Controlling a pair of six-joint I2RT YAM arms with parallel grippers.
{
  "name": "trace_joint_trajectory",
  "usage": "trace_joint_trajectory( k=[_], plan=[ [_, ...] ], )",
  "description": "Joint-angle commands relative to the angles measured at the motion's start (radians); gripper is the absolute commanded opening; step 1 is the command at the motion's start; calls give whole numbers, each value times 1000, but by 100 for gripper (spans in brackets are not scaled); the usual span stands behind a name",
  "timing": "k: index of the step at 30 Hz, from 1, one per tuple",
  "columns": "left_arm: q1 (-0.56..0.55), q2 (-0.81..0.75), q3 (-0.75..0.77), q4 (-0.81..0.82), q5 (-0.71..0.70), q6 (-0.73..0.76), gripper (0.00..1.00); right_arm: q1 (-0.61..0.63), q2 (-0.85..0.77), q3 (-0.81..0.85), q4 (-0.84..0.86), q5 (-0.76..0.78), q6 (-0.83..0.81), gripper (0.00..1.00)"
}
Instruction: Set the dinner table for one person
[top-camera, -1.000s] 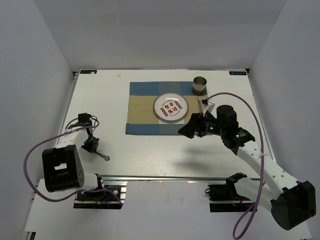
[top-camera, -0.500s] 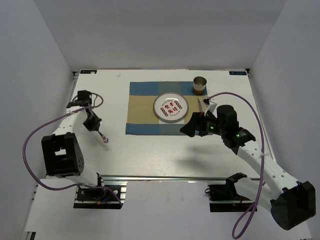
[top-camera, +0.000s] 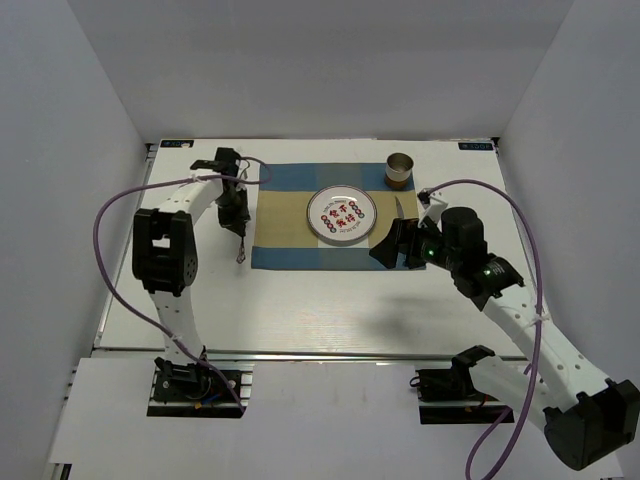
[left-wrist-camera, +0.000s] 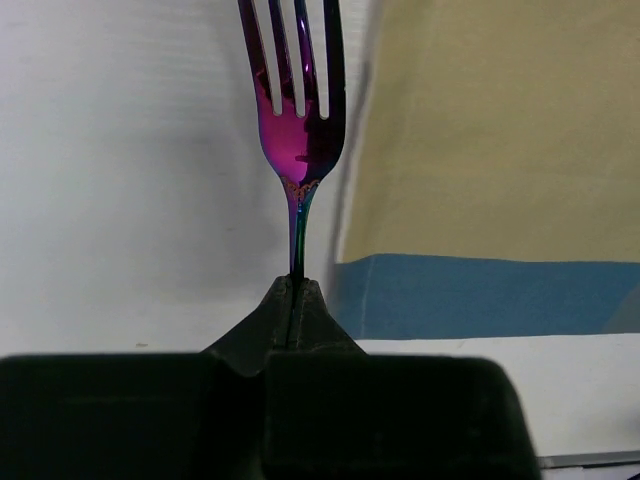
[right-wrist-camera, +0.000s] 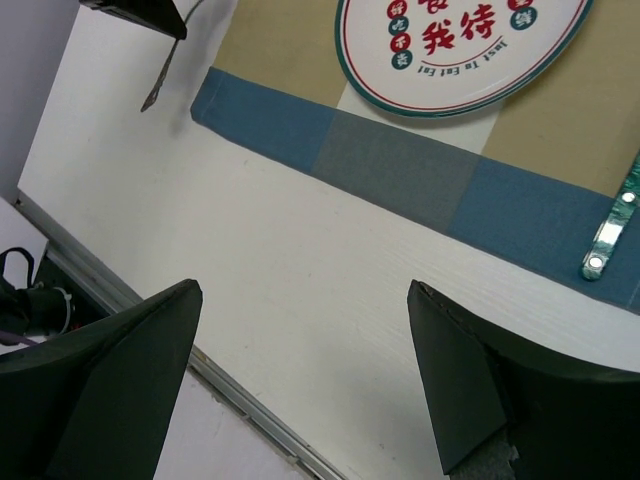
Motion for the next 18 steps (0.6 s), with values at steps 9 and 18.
trace_joint_trajectory(
  k=[9,18],
  plan=[
    [-101,133,243,-70,57,41,0,-1,-52,68,-112,118,3,89],
    [-144,181,259,-21,57,2,0,-1,-63,72,-149,146,-7,89]
  ],
)
